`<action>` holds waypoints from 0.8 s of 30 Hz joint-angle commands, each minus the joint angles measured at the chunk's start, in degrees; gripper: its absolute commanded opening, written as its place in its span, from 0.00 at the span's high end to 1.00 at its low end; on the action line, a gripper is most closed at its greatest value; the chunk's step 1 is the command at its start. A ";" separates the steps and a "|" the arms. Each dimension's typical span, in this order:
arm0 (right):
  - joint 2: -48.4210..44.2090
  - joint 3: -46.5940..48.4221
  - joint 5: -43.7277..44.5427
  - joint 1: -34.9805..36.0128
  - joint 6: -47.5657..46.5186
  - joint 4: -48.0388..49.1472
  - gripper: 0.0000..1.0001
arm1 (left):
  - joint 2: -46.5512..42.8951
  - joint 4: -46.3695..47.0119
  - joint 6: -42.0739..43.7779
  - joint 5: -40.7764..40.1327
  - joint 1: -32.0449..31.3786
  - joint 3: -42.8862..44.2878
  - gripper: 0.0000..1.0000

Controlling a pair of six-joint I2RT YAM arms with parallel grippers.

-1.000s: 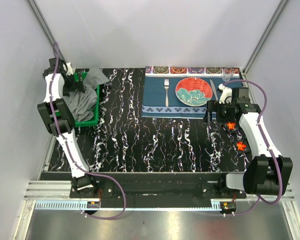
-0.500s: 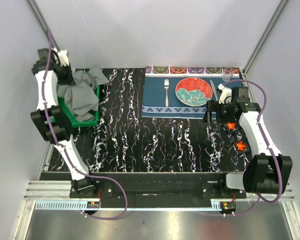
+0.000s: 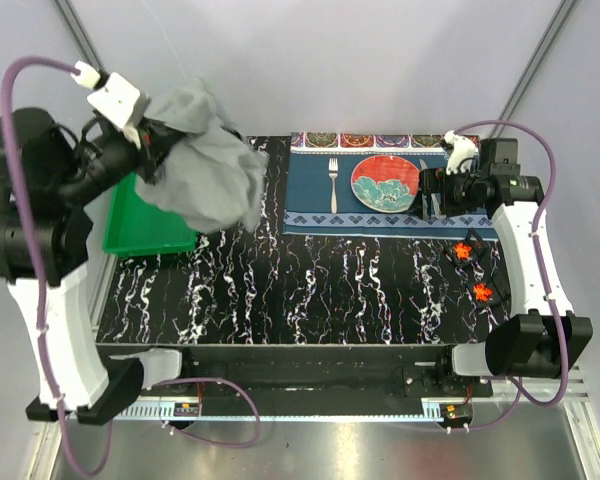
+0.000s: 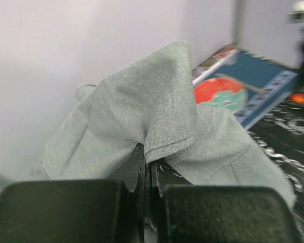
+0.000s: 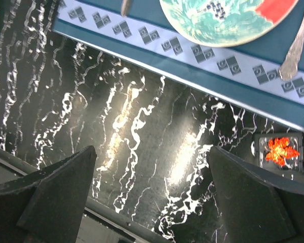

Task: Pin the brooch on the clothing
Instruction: Place the clothes at the center of the board.

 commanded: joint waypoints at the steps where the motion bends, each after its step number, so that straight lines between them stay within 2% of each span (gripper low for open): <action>1: 0.86 7.04 -5.53 -0.20 -1.88 -5.36 0.00 | -1.60 -1.20 -3.65 5.72 -6.95 0.33 1.00; 3: 0.69 8.70 -7.63 -0.20 -1.96 -6.93 0.00 | -3.26 -1.38 -5.42 11.61 -7.13 -2.11 1.00; 4: 0.51 8.89 -8.16 -0.20 -1.96 -7.20 0.00 | -4.23 -1.56 -5.16 14.94 -7.04 -4.04 0.96; 7: -0.54 8.80 -8.78 -0.20 -1.88 -7.65 0.00 | -8.27 -4.53 -0.25 18.65 -7.04 -14.40 0.92; 8: -1.24 8.63 -8.78 -0.20 -1.96 -7.73 0.00 | -9.15 -6.02 4.64 19.36 -7.04 -19.56 0.86; 9: -1.51 8.10 -8.70 -0.20 -2.22 -7.91 0.00 | -10.64 -10.22 8.25 19.45 -7.04 -22.05 0.84; 11: -1.95 7.57 -8.78 -0.20 -2.66 -8.17 0.00 | -11.62 -13.23 16.59 15.52 -7.04 -29.15 0.79; 13: -1.77 6.96 -9.57 -0.20 -3.80 -9.14 0.00 | -11.88 -17.19 22.85 9.82 -6.69 -33.31 0.78; 14: -1.34 6.78 -10.36 -0.20 -4.16 -9.49 0.00 | -12.32 -17.46 27.58 8.92 -5.82 -38.20 0.77; 15: -1.07 6.78 -10.80 -0.20 -5.03 -10.62 0.00 | -12.67 -18.25 30.76 8.38 -3.12 -40.60 0.73; 17: -0.20 6.52 -11.85 -0.20 -6.00 -11.68 0.00 | -13.29 -16.95 37.71 5.40 -0.12 -47.02 0.72; 18: 0.07 6.43 -11.95 -0.20 -6.35 -12.56 0.00 | -13.03 -17.29 40.87 5.13 3.90 -48.43 0.72; 19: 0.25 6.34 -11.86 -0.20 -6.62 -12.92 0.00 | -12.59 -17.90 47.16 3.56 5.34 -50.45 0.71; 20: 0.77 6.34 -11.51 -0.20 -6.80 -13.01 0.00 | -11.28 -18.17 49.14 2.24 6.13 -50.99 0.67; 22: 1.13 6.08 -11.33 -0.20 -7.32 -13.45 0.00 | -10.22 -19.13 53.61 0.65 6.41 -50.56 0.50; 23: 1.39 5.82 -11.42 -0.20 -7.33 -13.45 0.00 | -9.52 -19.57 53.47 0.91 5.45 -49.94 0.38; 24: 1.48 5.47 -11.59 -0.20 -7.15 -13.36 0.00 | -9.42 -18.18 52.16 0.47 1.17 -49.50 0.26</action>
